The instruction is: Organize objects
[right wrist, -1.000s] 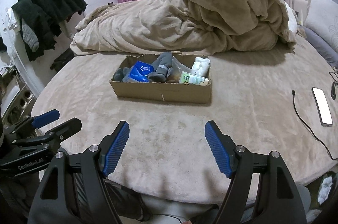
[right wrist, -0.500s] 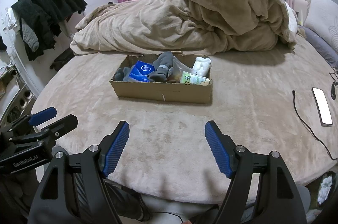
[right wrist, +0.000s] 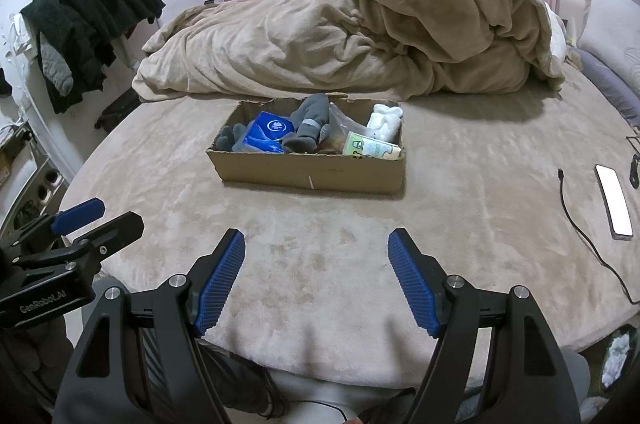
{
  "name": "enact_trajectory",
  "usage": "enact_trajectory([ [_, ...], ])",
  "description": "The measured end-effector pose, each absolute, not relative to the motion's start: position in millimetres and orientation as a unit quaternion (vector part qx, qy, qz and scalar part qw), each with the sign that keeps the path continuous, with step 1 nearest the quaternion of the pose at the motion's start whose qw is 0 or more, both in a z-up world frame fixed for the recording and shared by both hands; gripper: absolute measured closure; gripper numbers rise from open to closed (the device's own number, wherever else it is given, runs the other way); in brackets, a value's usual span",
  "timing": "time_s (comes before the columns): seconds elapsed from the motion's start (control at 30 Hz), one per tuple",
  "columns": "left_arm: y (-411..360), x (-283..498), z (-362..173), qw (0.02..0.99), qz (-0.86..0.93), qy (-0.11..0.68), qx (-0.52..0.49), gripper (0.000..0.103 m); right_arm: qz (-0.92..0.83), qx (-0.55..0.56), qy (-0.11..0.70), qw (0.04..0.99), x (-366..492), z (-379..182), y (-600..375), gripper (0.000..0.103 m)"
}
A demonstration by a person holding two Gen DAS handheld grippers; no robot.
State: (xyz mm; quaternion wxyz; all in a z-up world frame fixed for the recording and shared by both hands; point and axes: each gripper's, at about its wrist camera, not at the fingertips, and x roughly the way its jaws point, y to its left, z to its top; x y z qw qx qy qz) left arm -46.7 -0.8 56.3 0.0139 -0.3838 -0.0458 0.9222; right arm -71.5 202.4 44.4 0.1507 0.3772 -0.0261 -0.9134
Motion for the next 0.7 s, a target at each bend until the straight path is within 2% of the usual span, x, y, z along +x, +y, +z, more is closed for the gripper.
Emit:
enact_trajectory([
  [0.7,-1.9,-52.3,57.9,0.011,0.922,-0.049,-0.385,0.023,-0.913,0.377,-0.027,0.151,-73.1,45.0,202.8,0.026],
])
